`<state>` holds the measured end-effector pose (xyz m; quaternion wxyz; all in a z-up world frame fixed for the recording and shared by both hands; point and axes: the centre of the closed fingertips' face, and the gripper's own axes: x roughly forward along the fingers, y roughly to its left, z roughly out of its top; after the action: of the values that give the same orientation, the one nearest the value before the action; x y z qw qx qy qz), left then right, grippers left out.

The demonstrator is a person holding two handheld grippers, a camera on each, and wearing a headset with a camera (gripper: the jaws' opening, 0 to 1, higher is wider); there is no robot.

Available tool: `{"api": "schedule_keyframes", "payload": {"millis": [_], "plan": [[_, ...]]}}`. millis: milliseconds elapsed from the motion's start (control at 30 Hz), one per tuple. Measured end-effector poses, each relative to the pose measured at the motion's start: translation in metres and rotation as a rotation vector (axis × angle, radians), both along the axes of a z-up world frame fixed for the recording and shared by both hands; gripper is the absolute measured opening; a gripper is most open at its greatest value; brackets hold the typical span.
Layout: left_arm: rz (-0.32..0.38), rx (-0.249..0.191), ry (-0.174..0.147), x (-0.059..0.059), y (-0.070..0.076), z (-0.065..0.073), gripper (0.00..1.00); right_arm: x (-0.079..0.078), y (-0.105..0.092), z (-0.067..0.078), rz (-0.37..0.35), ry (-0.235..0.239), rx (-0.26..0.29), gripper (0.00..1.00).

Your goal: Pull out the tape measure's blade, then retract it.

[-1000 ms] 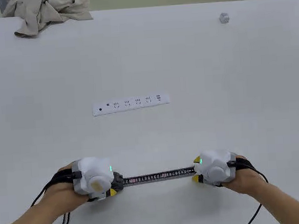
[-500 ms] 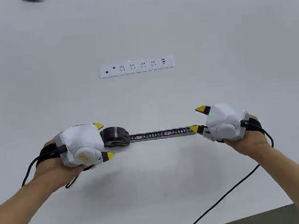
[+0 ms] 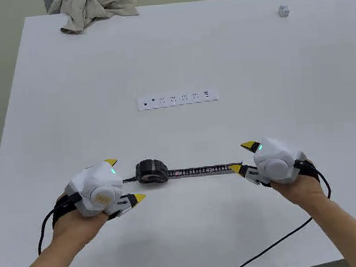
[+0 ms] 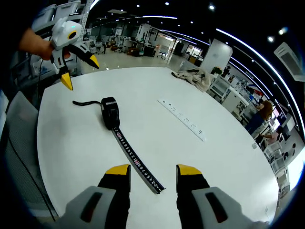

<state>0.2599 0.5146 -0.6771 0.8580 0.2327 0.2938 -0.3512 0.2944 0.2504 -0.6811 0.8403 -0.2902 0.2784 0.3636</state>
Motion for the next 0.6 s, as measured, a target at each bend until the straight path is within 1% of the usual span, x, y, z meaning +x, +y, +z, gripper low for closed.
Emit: {"api": "schedule_keyframes", "payload": {"millis": [33, 67, 100, 167, 200, 233, 300, 400, 467, 533, 600], "plan": [[0.019, -0.001, 0.002, -0.001, 0.002, -0.001, 0.67, -0.004, -0.002, -0.001, -0.011, 0.008, 0.006, 0.40], [0.041, -0.014, 0.012, -0.004, 0.002, -0.001, 0.70, -0.008, -0.006, -0.003, -0.027, 0.018, 0.007, 0.40], [0.050, -0.017, 0.018, -0.005, 0.002, -0.001, 0.73, -0.010, -0.009, -0.005, -0.041, 0.025, 0.009, 0.41], [0.054, -0.020, 0.019, -0.008, 0.002, -0.002, 0.74, -0.015, -0.013, -0.005, -0.051, 0.030, 0.016, 0.42], [0.063, -0.023, 0.014, -0.010, 0.002, -0.002, 0.75, -0.018, -0.016, -0.005, -0.065, 0.037, 0.020, 0.43], [0.075, -0.028, 0.018, -0.011, 0.002, -0.003, 0.76, -0.021, -0.019, -0.007, -0.086, 0.051, 0.028, 0.44], [0.086, -0.036, 0.024, -0.012, 0.001, -0.003, 0.80, -0.024, -0.022, -0.007, -0.097, 0.054, 0.037, 0.45], [0.099, -0.045, 0.029, -0.017, -0.001, -0.004, 0.82, -0.030, -0.025, -0.009, -0.123, 0.068, 0.045, 0.49], [0.113, -0.052, 0.039, -0.018, -0.001, -0.005, 0.85, -0.034, -0.026, -0.011, -0.133, 0.078, 0.048, 0.50], [0.126, -0.058, 0.043, -0.020, -0.001, -0.006, 0.89, -0.038, -0.029, -0.013, -0.156, 0.088, 0.055, 0.54], [0.144, -0.060, 0.046, -0.021, 0.001, -0.006, 0.91, -0.041, -0.030, -0.014, -0.184, 0.102, 0.068, 0.57]]}}
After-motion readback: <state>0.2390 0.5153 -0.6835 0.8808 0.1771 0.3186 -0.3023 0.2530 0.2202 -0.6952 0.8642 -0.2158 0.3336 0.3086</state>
